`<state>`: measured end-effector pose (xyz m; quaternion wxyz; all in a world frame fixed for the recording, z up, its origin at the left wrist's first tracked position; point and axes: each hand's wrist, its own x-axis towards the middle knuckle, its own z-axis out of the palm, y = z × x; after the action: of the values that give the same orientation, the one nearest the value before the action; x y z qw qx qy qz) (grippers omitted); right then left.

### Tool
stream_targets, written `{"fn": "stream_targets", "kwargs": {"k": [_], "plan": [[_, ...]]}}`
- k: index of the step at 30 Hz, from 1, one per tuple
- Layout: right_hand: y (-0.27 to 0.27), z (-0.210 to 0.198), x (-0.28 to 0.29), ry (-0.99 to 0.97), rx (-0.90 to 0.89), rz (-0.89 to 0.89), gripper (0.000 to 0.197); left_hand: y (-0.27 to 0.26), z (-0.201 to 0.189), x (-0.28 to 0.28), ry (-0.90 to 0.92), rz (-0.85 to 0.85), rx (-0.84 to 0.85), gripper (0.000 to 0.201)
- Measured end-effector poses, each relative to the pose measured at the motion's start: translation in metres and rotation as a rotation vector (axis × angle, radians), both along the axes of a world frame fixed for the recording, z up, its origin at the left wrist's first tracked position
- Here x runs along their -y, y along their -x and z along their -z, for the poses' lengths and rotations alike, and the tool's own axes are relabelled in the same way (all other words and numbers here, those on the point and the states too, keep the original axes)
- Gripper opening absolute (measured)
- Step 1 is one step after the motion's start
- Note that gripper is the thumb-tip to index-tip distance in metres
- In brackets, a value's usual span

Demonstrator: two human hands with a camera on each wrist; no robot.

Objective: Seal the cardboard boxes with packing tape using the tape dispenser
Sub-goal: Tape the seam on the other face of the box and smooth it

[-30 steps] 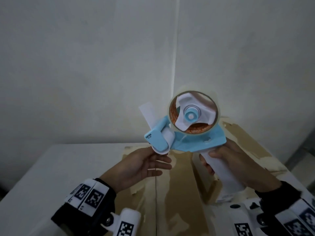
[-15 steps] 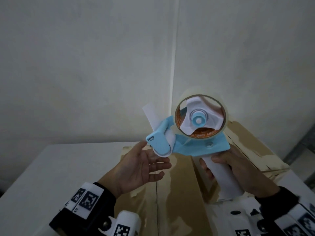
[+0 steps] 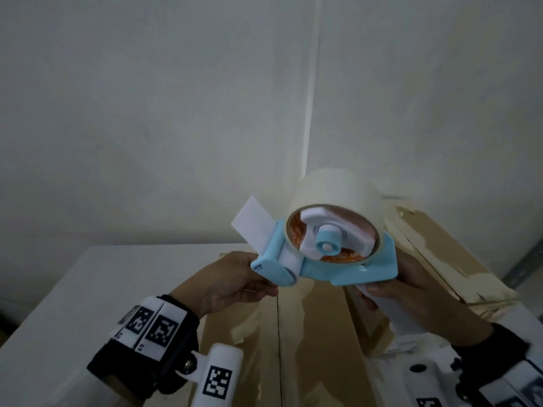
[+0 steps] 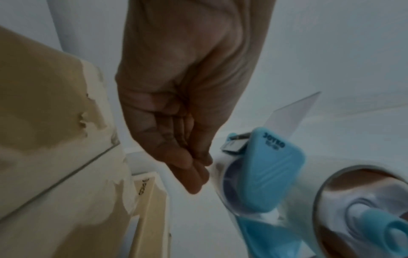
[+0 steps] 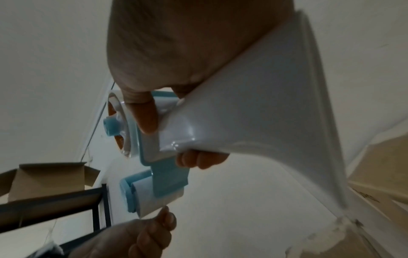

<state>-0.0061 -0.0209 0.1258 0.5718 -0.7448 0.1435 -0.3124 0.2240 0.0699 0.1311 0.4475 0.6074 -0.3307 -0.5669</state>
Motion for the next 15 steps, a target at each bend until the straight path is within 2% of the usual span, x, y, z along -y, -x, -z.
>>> {"fn": "stream_targets", "kwargs": {"k": [5,7,11,15], "plan": [[-0.025,-0.014,0.013,0.241,-0.110,0.050,0.033,-0.013,-0.005,0.010,0.014,-0.038,0.161,0.014],[-0.035,-0.015,0.022,0.255,-0.143,0.038,0.022,-0.021,-0.005,0.014,0.020,-0.083,0.139,0.017],[-0.055,-0.015,0.035,0.278,-0.153,0.045,0.026,-0.041,-0.003,0.022,-0.011,-0.137,0.041,0.018],[-0.075,-0.013,0.044,0.312,-0.161,0.030,0.028,-0.060,0.005,0.032,-0.058,-0.167,0.037,0.018]]}}
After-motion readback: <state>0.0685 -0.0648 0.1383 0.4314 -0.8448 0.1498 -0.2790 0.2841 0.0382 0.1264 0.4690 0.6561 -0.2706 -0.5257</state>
